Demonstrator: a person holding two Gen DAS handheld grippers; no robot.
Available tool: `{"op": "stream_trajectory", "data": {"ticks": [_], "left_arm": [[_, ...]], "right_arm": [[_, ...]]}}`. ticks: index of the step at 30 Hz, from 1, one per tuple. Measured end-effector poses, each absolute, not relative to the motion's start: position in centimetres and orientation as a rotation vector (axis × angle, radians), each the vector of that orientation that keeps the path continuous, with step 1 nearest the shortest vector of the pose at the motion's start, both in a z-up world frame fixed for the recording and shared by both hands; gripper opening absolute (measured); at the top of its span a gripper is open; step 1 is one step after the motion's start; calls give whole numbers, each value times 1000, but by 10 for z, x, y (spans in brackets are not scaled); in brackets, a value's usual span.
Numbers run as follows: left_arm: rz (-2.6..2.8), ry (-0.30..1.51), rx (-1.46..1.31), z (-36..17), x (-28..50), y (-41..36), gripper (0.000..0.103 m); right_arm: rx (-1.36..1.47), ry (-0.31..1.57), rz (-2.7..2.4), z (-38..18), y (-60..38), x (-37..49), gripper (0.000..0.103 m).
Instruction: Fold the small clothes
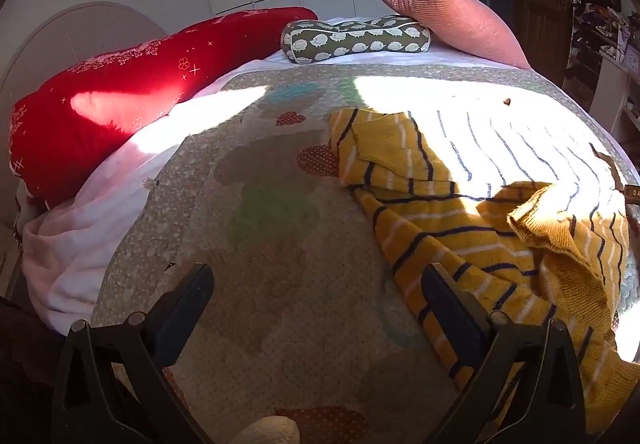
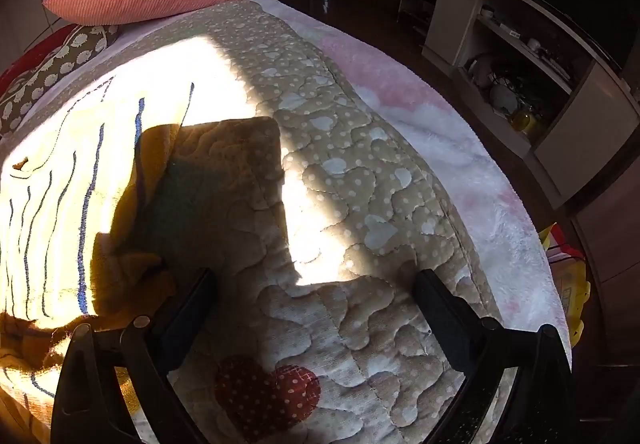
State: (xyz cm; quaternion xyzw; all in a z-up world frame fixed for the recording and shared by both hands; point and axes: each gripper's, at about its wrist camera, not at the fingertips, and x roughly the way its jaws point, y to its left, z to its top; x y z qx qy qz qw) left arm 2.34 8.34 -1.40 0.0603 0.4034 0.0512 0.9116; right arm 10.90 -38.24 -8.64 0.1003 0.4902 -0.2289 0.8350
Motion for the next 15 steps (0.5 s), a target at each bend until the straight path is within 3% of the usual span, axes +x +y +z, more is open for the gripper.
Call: {"op": "stream_trajectory", "data": {"ticks": [8, 15], "left_arm": [[144, 903, 110, -48, 39, 107, 103], [162, 979, 121, -79, 41, 109, 103]], "right_arm": [[173, 721, -385, -25, -318, 46, 91], [154, 751, 33, -11, -226, 54, 91]]}}
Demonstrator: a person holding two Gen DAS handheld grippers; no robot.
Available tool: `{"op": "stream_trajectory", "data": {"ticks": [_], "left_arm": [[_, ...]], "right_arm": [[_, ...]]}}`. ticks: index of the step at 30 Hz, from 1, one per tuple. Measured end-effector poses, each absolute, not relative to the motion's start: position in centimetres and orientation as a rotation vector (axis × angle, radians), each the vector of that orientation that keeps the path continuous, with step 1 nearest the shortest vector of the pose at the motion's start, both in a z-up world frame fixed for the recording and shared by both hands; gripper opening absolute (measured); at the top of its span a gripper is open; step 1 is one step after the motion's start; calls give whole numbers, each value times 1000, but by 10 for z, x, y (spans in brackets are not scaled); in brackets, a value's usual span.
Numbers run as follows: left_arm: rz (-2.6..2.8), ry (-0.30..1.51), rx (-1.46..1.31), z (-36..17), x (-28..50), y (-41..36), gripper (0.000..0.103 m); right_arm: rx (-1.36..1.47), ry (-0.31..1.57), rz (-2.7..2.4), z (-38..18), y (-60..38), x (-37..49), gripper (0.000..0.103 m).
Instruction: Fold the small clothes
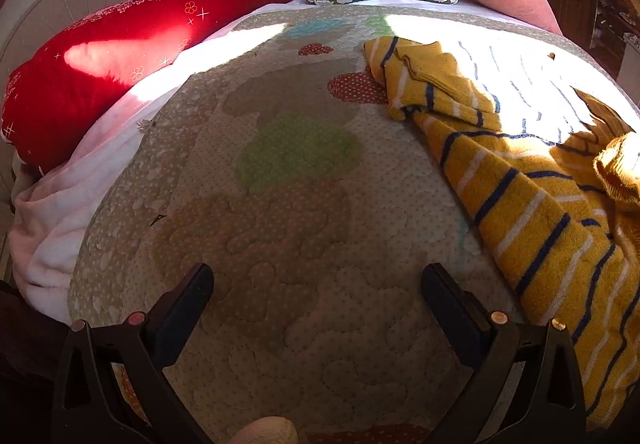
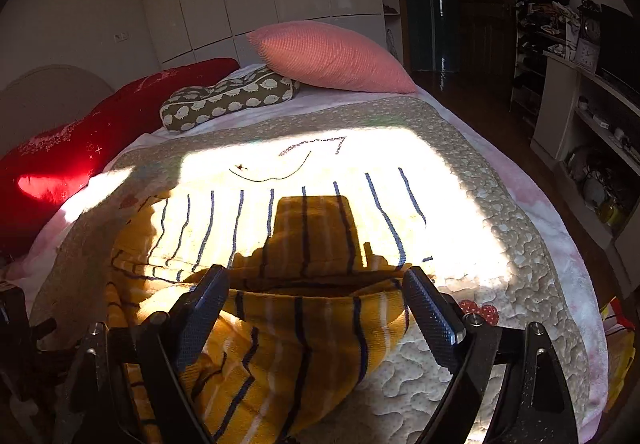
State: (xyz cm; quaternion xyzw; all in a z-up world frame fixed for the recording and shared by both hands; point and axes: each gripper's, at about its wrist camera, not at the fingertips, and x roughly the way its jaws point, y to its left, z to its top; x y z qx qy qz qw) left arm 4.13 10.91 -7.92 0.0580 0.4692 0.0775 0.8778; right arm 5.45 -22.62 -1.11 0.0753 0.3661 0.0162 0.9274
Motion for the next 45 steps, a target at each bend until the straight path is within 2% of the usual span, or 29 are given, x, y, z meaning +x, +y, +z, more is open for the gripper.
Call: {"op": "stream_trajectory", "data": {"ticks": [12, 13, 14, 15, 17, 21, 28, 33, 37, 38, 39, 41, 42, 45], "left_arm": [[160, 1034, 68, -88, 42, 114, 103], [153, 1041, 69, -88, 43, 114, 103], [147, 1044, 76, -88, 44, 114, 103], [142, 1043, 81, -88, 44, 113, 103], [134, 1042, 83, -88, 44, 114, 103], [114, 1036, 78, -86, 43, 116, 103], [93, 1004, 16, -72, 35, 128, 103], [87, 937, -49, -42, 28, 148, 103], [69, 894, -59, -16, 50, 157, 103], [66, 887, -63, -10, 59, 158, 103], [48, 879, -72, -4, 70, 158, 103], [1, 878, -79, 4, 95, 153, 103], [-15, 877, -80, 7, 110, 148, 103], [-65, 894, -79, 4, 155, 128, 103]], "right_arm": [[-84, 985, 176, -57, -117, 105, 90], [-86, 1016, 164, -63, -115, 108, 87], [-86, 1058, 150, -69, -113, 113, 71], [-86, 1096, 137, -77, -115, 113, 47], [-62, 1131, 103, -82, -126, 107, 23], [34, 1096, 70, -65, -168, 70, 20], [221, 1140, -83, -68, -256, -23, 21], [375, 1140, -102, -65, -297, -78, 28], [344, 1037, -106, -25, -308, -78, 30], [345, 1004, -89, -14, -309, -70, 40], [346, 973, -62, -3, -310, -56, 56], [320, 931, 5, 10, -309, -21, 74], [296, 903, 40, 13, -306, 4, 78], [278, 909, 58, 3, -314, 78, 79]]}}
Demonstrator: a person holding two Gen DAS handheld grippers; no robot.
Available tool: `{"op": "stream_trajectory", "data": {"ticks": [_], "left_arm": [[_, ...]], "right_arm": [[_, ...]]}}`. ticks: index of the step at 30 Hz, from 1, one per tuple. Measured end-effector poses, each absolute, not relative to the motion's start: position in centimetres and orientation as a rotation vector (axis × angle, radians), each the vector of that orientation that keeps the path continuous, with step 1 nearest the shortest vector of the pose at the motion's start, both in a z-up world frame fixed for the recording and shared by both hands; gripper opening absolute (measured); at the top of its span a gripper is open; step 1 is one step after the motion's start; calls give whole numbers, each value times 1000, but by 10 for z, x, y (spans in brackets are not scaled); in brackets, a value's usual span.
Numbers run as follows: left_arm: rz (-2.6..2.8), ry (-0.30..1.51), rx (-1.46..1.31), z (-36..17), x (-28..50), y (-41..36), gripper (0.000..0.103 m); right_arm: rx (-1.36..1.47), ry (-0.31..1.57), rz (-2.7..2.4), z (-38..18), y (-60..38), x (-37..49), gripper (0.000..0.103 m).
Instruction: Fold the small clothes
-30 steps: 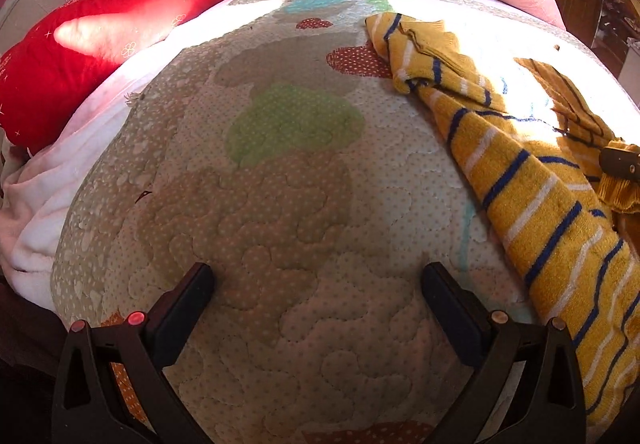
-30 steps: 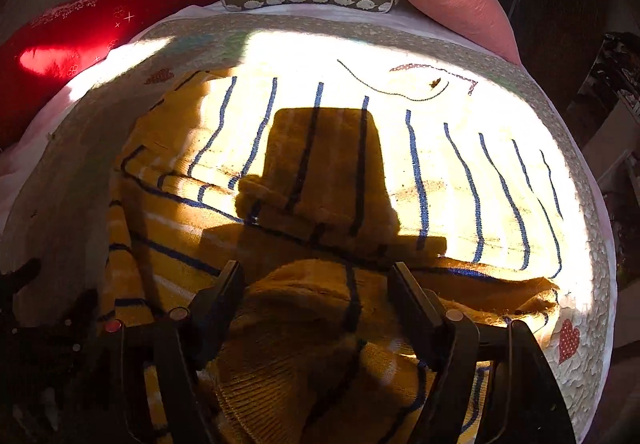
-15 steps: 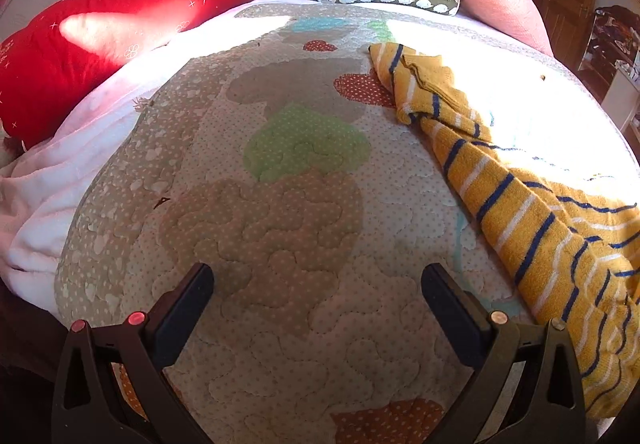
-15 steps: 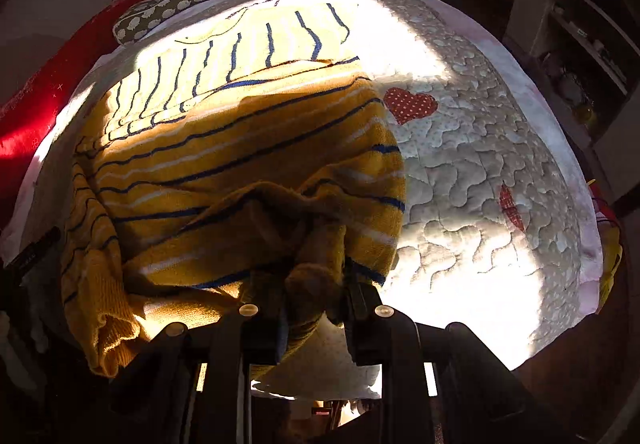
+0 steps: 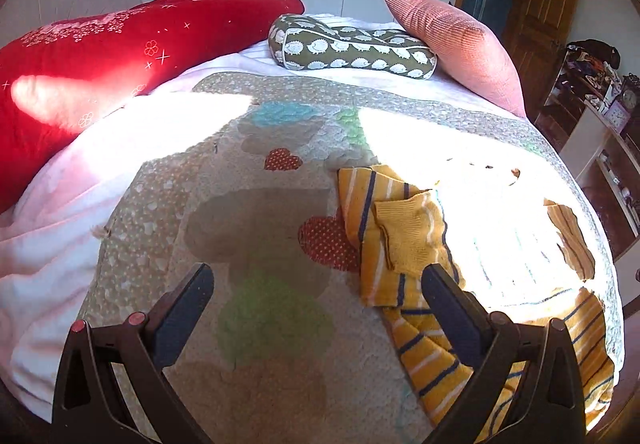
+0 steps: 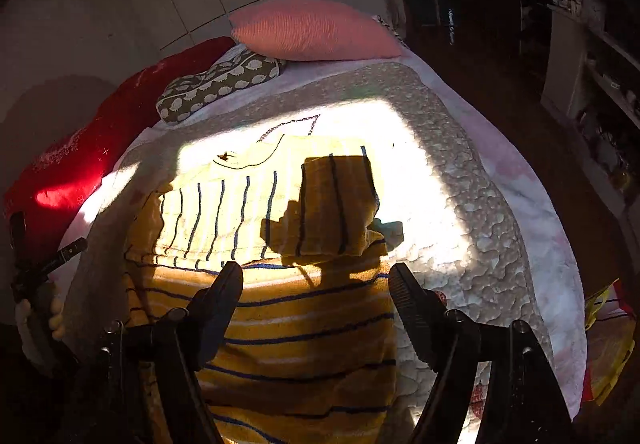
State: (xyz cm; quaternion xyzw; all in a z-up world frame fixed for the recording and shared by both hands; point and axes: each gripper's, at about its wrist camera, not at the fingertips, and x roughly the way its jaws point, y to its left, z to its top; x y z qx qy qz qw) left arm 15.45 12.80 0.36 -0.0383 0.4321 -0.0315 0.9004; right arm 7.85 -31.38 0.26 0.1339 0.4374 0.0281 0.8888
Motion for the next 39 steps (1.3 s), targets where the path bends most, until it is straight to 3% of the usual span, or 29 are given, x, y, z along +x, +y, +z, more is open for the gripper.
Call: {"op": "stream_trajectory", "data": {"ticks": [6, 14, 15, 16, 17, 18, 19, 20, 27, 28, 34, 36, 38, 39], "left_arm": [[-140, 1023, -164, -37, 233, 104, 103], [-276, 1122, -235, -81, 286, 75, 103], [-298, 1121, -242, -81, 286, 67, 103], [-316, 1122, -237, -82, 285, 59, 95], [-298, 1122, -201, -81, 283, 52, 69], [-262, 1121, -144, -80, 280, 45, 54], [-244, 1116, -120, -78, 279, 43, 31], [-234, 1112, -128, -74, 278, 47, 15], [-161, 1024, -194, -29, 281, 93, 6], [-134, 1001, -191, -20, 283, 99, 0], [-36, 946, -185, 14, 310, 125, 1], [-33, 945, -154, 15, 308, 126, 14], [-15, 936, -120, 13, 297, 130, 53], [8, 925, -89, 11, 290, 130, 60]], "right_arm": [[275, 998, -61, -47, -340, 200, 79], [326, 1095, -20, -101, -349, 265, 79], [319, 1086, -10, -101, -345, 265, 72], [321, 1078, 8, -100, -342, 265, 60], [326, 1077, 24, -99, -339, 264, 30], [351, 1082, 57, -98, -335, 262, 17], [358, 1080, 64, -94, -332, 260, 17], [331, 1069, 55, -87, -326, 258, 16], [306, 929, 105, -14, -302, 250, 14], [296, 915, 108, -5, -300, 253, 14], [246, 899, 54, 12, -291, 286, 13], [259, 937, -3, -5, -301, 295, 14], [255, 998, -68, -29, -311, 300, 17], [245, 1025, -97, -39, -316, 301, 21]]}}
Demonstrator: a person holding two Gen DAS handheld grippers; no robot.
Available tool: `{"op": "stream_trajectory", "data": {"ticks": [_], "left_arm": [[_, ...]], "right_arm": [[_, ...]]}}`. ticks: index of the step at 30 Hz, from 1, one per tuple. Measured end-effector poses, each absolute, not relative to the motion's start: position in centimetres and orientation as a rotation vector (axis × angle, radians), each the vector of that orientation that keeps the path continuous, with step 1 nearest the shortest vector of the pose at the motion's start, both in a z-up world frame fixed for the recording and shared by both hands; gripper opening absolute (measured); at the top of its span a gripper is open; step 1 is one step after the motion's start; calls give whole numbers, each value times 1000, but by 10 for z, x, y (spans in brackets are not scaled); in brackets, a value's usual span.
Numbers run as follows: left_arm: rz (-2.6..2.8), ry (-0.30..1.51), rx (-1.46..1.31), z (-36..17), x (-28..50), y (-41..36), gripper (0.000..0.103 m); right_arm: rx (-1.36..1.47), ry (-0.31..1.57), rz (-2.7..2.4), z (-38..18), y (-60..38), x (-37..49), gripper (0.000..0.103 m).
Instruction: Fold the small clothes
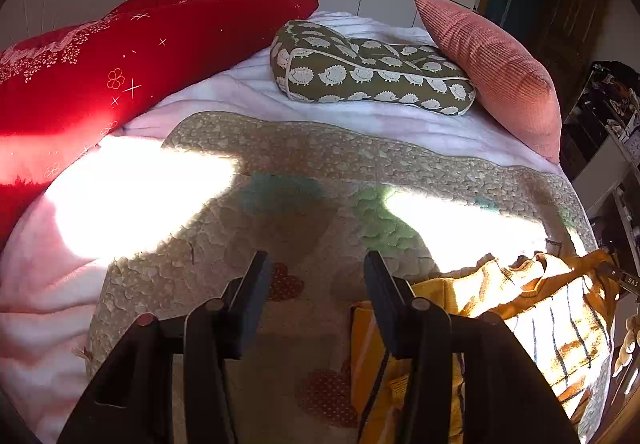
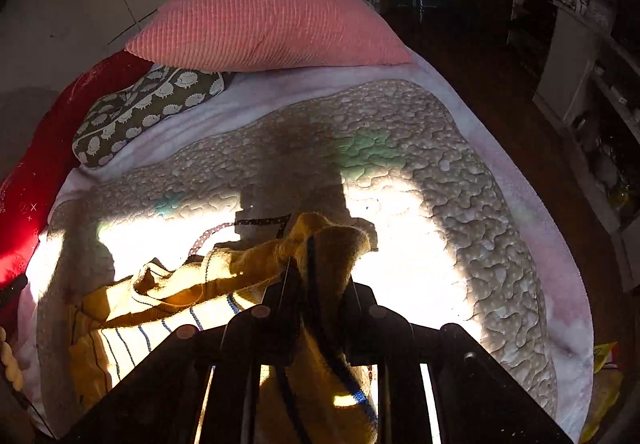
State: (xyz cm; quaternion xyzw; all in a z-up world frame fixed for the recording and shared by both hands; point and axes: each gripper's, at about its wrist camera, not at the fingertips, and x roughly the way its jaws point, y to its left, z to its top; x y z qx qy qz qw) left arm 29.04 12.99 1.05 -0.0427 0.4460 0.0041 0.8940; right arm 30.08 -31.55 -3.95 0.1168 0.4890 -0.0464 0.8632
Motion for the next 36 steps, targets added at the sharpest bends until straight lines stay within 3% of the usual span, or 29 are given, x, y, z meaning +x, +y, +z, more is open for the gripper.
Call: {"op": "stream_trajectory", "data": {"ticks": [3, 7, 11, 18, 23, 28, 36], "left_arm": [[44, 915, -8, 1, 275, 134, 63], [89, 940, 15, -17, 258, 150, 71], [115, 979, -23, -38, 243, 166, 71], [154, 989, -31, -63, 214, 177, 71], [173, 949, -28, -64, 198, 184, 71], [188, 899, -15, -59, 187, 186, 72], [218, 826, -33, -48, 178, 184, 82]], "right_arm": [[237, 1027, -163, -49, -327, 289, 23], [121, 935, -183, -19, -306, 263, 27], [-2, 904, 45, -1, -228, 241, 61], [-115, 973, 473, -43, -69, 218, 62], [-159, 1028, 554, -81, -7, 214, 62], [-207, 1033, 535, -98, 21, 214, 62], [-197, 1007, 498, -87, 16, 211, 62]]}}
